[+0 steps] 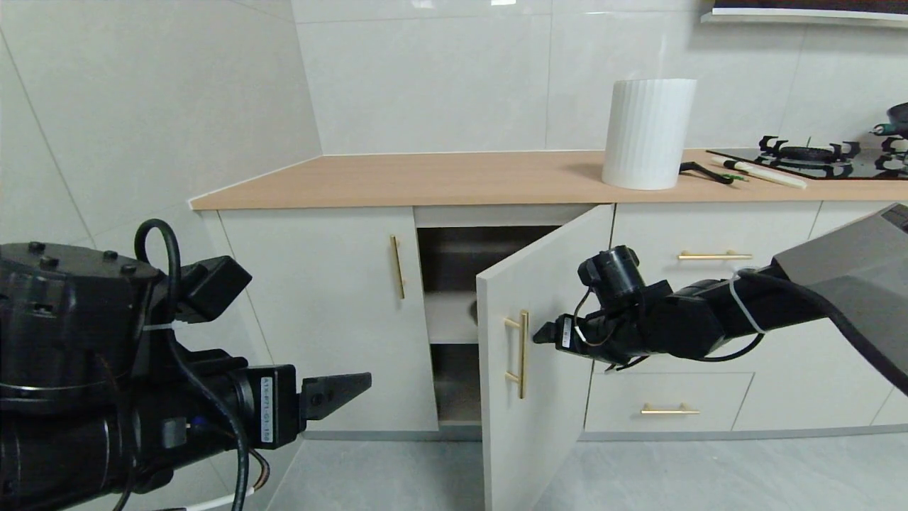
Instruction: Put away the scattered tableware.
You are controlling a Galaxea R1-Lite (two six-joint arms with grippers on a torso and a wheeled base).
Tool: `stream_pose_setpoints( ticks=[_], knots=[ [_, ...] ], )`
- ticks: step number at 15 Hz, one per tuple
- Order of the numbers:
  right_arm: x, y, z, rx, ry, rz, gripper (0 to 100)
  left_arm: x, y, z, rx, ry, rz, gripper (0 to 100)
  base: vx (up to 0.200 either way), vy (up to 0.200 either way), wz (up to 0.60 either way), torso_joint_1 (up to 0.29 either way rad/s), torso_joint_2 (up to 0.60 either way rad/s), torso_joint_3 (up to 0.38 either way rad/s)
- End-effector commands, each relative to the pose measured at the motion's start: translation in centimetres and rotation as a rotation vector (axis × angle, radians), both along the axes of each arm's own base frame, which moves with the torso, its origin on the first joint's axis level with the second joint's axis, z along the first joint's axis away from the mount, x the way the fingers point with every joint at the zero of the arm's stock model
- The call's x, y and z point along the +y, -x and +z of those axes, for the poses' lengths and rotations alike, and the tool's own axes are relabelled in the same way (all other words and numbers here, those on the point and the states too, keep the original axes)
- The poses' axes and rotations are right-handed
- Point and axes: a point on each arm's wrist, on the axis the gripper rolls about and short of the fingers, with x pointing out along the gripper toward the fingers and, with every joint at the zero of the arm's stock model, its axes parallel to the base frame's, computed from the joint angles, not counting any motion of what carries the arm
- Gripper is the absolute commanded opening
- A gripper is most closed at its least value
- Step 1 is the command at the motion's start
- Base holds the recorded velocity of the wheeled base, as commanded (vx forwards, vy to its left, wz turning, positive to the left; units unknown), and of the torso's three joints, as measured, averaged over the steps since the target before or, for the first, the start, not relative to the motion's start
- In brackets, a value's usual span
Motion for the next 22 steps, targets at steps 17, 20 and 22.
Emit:
stream_pose_setpoints(
  ticks=[17, 20, 22],
  knots=[
    [2.1, -7.2, -0.6, -0.066, -0.324, -0.407, 100, -0.3, -0.5, -0.5, -0.003, -0.001, -0.002, 100, 0.071, 0.0, 0.0, 0.0, 0.0, 0.001],
    [1.5, -8.5, -0.9, -0.105, -0.318, -0.477, 100, -0.3, -0.5, -0.5, 0.0, -0.001, -0.001, 100, 0.0, 0.0, 0.0, 0.0, 0.0, 0.0],
    [1.3, -8.9, -0.9, -0.122, -0.32, -0.505, 100, -0.3, -0.6, -0.6, 0.001, -0.002, 0.0, 100, 0.0, 0.0, 0.0, 0.0, 0.0, 0.0]
  ],
)
